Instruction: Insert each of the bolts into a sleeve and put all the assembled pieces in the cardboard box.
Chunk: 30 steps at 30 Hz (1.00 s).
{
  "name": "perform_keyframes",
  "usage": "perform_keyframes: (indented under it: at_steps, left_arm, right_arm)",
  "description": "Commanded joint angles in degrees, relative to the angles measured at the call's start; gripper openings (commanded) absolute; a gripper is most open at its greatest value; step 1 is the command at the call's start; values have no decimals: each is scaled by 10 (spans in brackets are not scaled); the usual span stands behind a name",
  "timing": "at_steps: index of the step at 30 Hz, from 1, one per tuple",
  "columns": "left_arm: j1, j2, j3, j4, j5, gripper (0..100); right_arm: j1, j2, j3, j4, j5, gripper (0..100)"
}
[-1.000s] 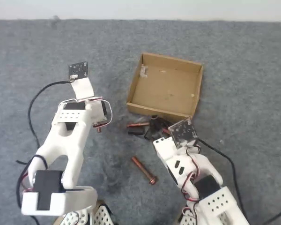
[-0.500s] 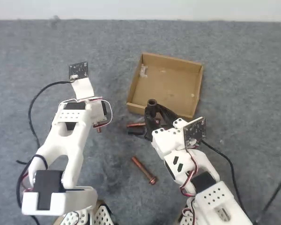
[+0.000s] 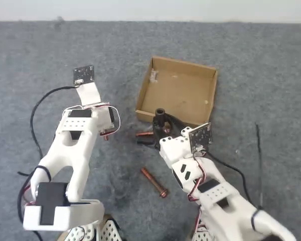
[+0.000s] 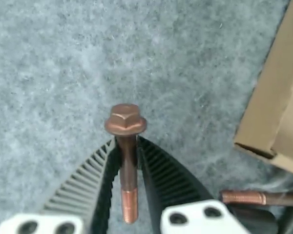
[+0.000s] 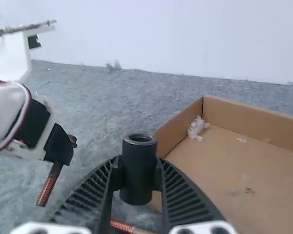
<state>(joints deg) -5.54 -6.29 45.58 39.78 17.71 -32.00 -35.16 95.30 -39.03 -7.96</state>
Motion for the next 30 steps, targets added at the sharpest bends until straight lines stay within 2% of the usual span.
perform_keyframes:
  at_steps: [1,12,23,30]
  left_arm:
    - [-1,-8,-6,-13,-6,12]
    - [-4,-8,-6,-14,-6,12]
    - [-4,-7,-7,-14,-6,12]
    - [-4,-9,-6,-16,-6,12]
  right_arm:
    - [-1,74,3,-78,-6,6]
    - [-4,213,3,-176,-4,6]
    - [-5,228,4,-177,-4,6]
    - [-64,259,5,-189,-4,6]
